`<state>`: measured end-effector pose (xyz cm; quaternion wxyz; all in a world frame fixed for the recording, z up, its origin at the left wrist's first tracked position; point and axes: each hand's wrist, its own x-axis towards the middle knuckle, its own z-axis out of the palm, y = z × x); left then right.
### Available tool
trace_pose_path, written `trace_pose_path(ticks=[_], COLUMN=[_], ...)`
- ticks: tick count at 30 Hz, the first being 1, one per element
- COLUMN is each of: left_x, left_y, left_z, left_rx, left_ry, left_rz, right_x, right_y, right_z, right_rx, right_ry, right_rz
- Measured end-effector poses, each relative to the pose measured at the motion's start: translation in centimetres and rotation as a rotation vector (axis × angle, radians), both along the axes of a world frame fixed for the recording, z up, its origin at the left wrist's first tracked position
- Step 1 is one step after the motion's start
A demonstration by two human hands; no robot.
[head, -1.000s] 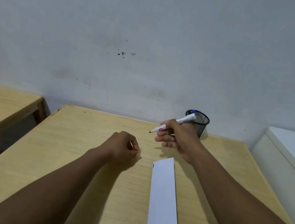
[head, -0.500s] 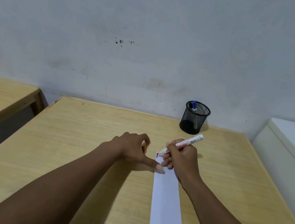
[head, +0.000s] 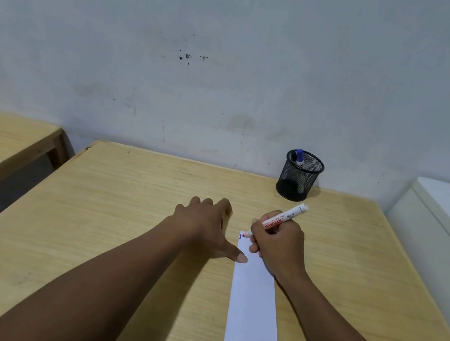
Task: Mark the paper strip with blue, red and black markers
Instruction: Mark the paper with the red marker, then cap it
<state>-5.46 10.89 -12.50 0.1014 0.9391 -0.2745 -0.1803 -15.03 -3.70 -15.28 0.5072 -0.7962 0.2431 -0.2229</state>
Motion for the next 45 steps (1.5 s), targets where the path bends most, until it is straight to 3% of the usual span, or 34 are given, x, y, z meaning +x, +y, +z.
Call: trace_pose_path(ticks=[12, 14, 17, 21, 27, 34, 40, 45], left_x=[0.2, 0.1, 0.4, 1.9, 3.1, 3.7, 3.8, 3.7], left_y=[-0.1, -0.2, -0.1, 1.1, 1.5, -0.7, -2.8, -4.0], left_z=[0.3, 0.5, 1.0, 1.6, 1.7, 5.7, 6.4, 6.2], left_rx=[0.012, 0.012, -0.013, -0.21, -0.54, -1.109, -1.292, -1.314], left_ry=[0.021, 0.018, 0.055, 0.221, 0.16, 0.561, 0.769, 0.795], left_rz=[-0.003, -0.003, 0.002, 0.046, 0.086, 0.241, 0.273, 0.29], right_x=[0.2, 0.3, 0.4, 0.6, 2.7, 3.8, 4.3, 4.4], right_y=[0.1, 0.0, -0.6, -1.6, -2.9, -4.1, -4.1, -4.1], right_z=[0.0, 0.3, 1.2, 2.4, 6.8, 11.3, 11.9, 12.1], right_rx=[-0.062, -0.008, 0.234, 0.523, 0.541, 0.741, 0.734, 0.712], right_ry=[0.047, 0.035, -0.051, -0.101, -0.167, -0.186, -0.241, -0.251], right_rz=[0.005, -0.014, -0.069, -0.103, 0.008, 0.15, 0.132, 0.135])
